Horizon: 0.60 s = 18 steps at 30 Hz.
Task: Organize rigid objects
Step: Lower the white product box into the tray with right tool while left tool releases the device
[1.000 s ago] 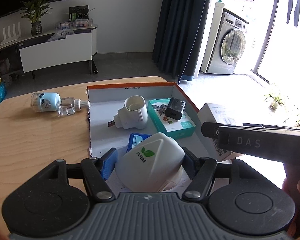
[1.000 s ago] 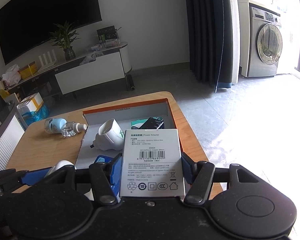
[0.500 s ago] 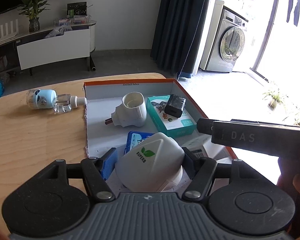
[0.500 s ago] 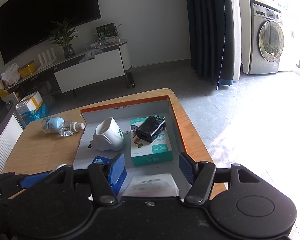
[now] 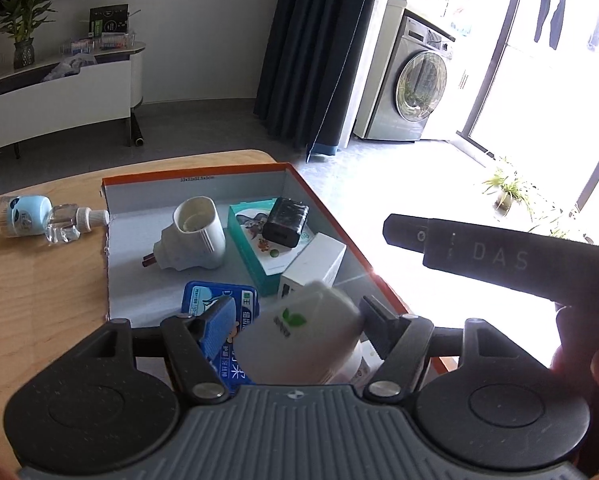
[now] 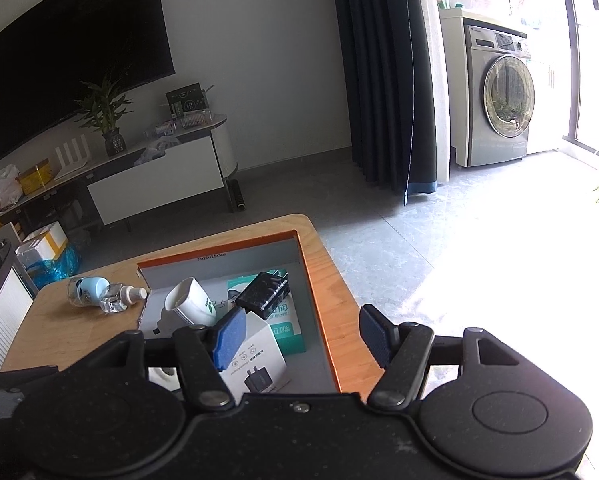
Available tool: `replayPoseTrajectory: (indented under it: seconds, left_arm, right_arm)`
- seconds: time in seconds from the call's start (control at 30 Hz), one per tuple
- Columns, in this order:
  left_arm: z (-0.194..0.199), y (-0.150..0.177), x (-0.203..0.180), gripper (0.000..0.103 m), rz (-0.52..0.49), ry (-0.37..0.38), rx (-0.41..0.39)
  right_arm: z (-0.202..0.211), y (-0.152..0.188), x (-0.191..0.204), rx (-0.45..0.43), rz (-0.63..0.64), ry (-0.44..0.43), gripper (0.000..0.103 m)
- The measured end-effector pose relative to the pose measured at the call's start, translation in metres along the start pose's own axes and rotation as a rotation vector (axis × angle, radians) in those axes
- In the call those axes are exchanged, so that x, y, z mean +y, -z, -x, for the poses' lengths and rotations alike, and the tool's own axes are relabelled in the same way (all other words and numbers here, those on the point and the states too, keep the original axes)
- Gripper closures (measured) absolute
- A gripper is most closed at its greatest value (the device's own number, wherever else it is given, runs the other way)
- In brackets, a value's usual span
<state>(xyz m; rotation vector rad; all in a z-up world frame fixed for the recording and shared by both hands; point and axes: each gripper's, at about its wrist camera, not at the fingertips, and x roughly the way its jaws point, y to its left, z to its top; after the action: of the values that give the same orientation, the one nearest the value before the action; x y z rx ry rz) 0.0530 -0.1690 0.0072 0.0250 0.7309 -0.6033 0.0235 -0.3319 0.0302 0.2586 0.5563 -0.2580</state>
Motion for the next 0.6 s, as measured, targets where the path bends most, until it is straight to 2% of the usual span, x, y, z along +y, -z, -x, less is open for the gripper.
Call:
replayPoseTrajectory:
  seconds: [0.2, 0.3, 0.6]
  left_arm:
    - [0.008, -0.003, 0.005, 0.026, 0.01, -0.024, -0.021]
    - [0.015, -0.005, 0.011, 0.026, 0.024, -0.057, -0.023]
    - [0.04, -0.009, 0.035, 0.012, 0.054, -0.192, -0.032]
  right_arm:
    - [0.006, -0.002, 0.004, -0.018, 0.004, -0.009, 0.027]
    - [0.008, -0.003, 0.009, -0.02, 0.013, -0.019, 0.027]
    - [0.01, -0.001, 0.036, -0.004, 0.063, -0.058, 0.024]
